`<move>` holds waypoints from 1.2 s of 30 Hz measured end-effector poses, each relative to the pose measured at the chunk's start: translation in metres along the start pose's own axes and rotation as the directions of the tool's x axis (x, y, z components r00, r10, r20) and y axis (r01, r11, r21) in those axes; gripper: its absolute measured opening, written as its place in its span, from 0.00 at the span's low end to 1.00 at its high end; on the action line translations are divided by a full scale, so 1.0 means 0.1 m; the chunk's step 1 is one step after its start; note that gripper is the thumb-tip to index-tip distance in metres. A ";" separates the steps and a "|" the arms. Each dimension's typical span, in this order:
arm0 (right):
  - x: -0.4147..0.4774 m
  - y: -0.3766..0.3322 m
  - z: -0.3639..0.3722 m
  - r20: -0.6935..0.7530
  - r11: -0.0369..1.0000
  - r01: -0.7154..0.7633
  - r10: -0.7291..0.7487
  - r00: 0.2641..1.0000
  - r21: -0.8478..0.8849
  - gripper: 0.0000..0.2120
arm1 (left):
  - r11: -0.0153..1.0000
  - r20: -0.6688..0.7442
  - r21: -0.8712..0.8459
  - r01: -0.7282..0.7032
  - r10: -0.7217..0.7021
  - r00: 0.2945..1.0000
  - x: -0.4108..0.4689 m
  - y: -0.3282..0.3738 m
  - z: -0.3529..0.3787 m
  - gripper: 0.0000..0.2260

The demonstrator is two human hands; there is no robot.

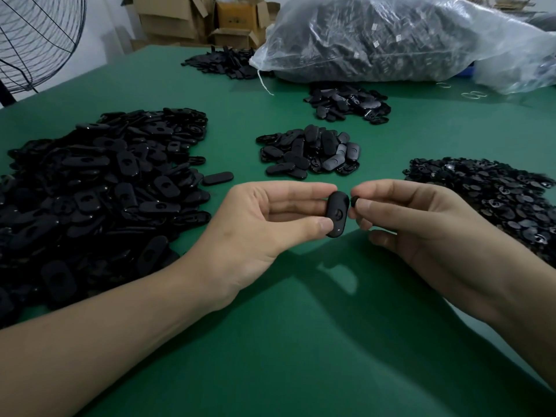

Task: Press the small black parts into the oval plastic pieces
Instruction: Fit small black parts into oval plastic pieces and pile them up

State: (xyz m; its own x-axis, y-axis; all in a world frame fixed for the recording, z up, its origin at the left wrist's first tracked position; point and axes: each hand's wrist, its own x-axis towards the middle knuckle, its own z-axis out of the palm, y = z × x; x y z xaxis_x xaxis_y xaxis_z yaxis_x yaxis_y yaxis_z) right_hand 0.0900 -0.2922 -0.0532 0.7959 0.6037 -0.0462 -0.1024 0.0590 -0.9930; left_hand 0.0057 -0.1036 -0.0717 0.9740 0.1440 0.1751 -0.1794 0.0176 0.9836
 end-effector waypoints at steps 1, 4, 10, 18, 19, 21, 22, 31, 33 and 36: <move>0.00 -0.01 0.00 -0.004 1.000 0.011 -0.011 1.000 -0.012 0.15 | 1.000 0.000 -0.005 -0.003 0.003 1.000 0.00 0.00 0.00 0.16; -0.02 -0.02 0.01 -0.009 0.997 0.050 -0.051 0.999 -0.057 0.15 | 0.999 0.001 -0.038 -0.004 0.004 1.000 0.00 0.00 0.00 0.14; -0.03 -0.04 0.02 -0.024 0.982 0.119 -0.123 0.992 -0.150 0.15 | 1.000 -0.008 0.025 0.016 -0.015 1.000 -0.01 -0.03 -0.01 0.10; -0.05 -0.06 0.05 -0.038 0.967 0.177 -0.187 0.982 -0.184 0.10 | 0.999 -0.096 0.044 -0.028 0.032 0.995 0.00 -0.05 0.01 0.10; -0.06 -0.06 0.06 -0.041 0.961 0.191 -0.203 0.978 -0.199 0.09 | 0.997 -0.090 0.063 -0.037 0.042 0.995 0.00 -0.06 0.02 0.10; -0.07 -0.06 0.08 -0.043 0.942 0.218 -0.236 0.971 -0.254 0.08 | 0.994 -0.067 0.098 -0.047 0.054 0.996 -0.01 -0.07 0.03 0.12; -0.08 -0.06 0.09 -0.045 0.931 0.227 -0.249 0.967 -0.288 0.07 | 0.991 -0.057 0.123 -0.055 0.062 0.996 -0.02 -0.07 0.03 0.14; -0.10 -0.03 0.11 -0.060 0.739 0.280 -0.396 0.916 -0.613 0.04 | 0.958 -0.062 0.274 -0.086 0.106 0.992 -0.06 0.01 0.05 0.18; -0.10 -0.03 0.12 -0.054 0.709 0.284 -0.413 0.909 -0.646 0.03 | 0.959 -0.078 0.274 -0.070 0.095 0.992 -0.06 0.01 0.06 0.17; -0.11 -0.03 0.14 -0.031 0.686 0.298 -0.423 0.906 -0.664 0.02 | 0.967 -0.094 0.252 -0.046 0.072 0.993 -0.05 0.02 0.06 0.17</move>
State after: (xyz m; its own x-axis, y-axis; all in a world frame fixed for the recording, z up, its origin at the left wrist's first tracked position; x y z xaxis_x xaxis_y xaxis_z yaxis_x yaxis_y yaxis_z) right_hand 0.0731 -0.2878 -0.0485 0.7824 0.4973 0.3749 0.5631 -0.3076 -0.7670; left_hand 0.0010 -0.1107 -0.0709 0.9412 0.2371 0.2406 -0.1836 -0.2387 0.9536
